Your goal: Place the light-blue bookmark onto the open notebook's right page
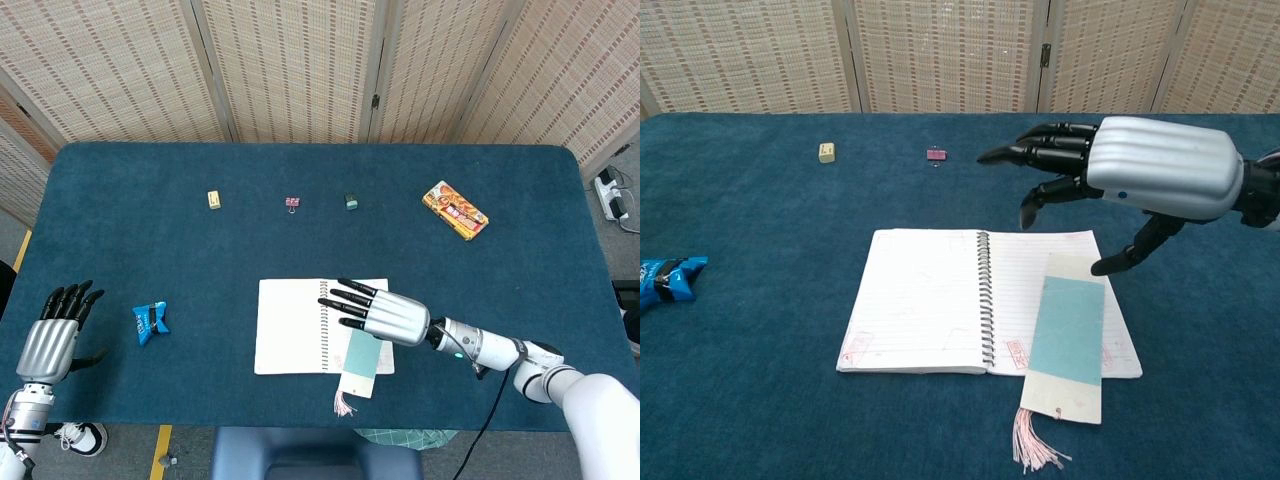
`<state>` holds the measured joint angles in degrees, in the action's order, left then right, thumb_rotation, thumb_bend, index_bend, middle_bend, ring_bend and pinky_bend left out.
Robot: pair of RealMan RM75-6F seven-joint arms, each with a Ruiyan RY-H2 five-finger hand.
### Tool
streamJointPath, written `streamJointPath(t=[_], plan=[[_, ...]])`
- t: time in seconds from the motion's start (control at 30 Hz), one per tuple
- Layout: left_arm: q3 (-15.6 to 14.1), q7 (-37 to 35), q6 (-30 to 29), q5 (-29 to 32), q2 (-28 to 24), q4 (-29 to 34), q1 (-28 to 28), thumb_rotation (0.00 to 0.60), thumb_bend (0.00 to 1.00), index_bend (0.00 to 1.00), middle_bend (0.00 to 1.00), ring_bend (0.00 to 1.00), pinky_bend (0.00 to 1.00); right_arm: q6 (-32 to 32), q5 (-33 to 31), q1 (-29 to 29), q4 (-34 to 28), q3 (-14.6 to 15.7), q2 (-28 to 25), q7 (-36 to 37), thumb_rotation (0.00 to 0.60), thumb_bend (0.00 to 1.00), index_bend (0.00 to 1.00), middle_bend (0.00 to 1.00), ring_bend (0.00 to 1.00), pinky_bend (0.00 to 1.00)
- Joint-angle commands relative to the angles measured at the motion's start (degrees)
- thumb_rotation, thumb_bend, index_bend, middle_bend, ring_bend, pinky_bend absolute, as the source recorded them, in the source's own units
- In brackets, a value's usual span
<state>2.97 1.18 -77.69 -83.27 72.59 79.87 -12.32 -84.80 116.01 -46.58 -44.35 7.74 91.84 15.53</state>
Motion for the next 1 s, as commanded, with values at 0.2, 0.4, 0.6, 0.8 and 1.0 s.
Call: streamJointPath(t=[0.2,0.4,0.6,0.8,1.0], plan=[[-0.03,-0.13,-0.36,-0.27,-0.17,0.29,0.09,0.600,0.21,0.17,0.08,0.02,0.00,10.74,-10.78,4.70,-28.06,1.65,-15.16,-2.48,0.600,0.12,0.27,0.00,0.08,0.09],[0.08,-0.88,-0.60,-0.24,-0.52,0.42,0.22,0.600,0.21,0.17,0.08,0.02,0.00,19.81,-14.32,4.80,-42.38,5.07,-22.99,-2.42,0.600,0.15,0.24,0.00,0.08,0.13],[0.03,-1.07,-1.01,-0.58,-0.69,0.69,0.33,0.600,0.22,0.17,0.08,0.02,0.00,25.08,-13.06,3.84,-46.65,5.99,-24.50,-7.04,0.600,0.18,0.24,0.00,0.07,0.13],[-0.09,-1.35,-1.05,-0.81,-0.89,0.88,0.37,0.600,0.21,0.17,0.08,0.02,0.00,30.59,-12.39,2.27,-46.95,4.51,-22.14,-16.11,0.600,0.20,0.24,0.00,0.08,0.13],[0.05,-2.31,-1.27,-0.74,-1.35,0.95,0.51,0.600,0.21,0.17,0.08,0.02,0.00,33.68,-11.63,1.72,-46.59,3.53,-19.29,-23.04,0.600,0.20,0.26,0.00,0.07,0.13]])
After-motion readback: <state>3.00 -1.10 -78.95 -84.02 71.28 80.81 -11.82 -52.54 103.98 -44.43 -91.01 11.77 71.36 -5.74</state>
